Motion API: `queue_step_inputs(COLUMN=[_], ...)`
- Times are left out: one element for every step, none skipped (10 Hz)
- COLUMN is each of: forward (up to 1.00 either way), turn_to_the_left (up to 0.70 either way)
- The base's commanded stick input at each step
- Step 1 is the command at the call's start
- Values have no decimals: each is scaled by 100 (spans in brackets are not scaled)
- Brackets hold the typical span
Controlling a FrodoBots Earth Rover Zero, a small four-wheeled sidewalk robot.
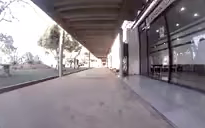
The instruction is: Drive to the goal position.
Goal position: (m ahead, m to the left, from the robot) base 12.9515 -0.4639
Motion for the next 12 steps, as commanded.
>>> queue_step_inputs(forward=[70,70,70,70,70,70,70,70,70,70,70,70], turn_to_the_left=[0,0,0,35,35,0,0,0,0,0,0,0])
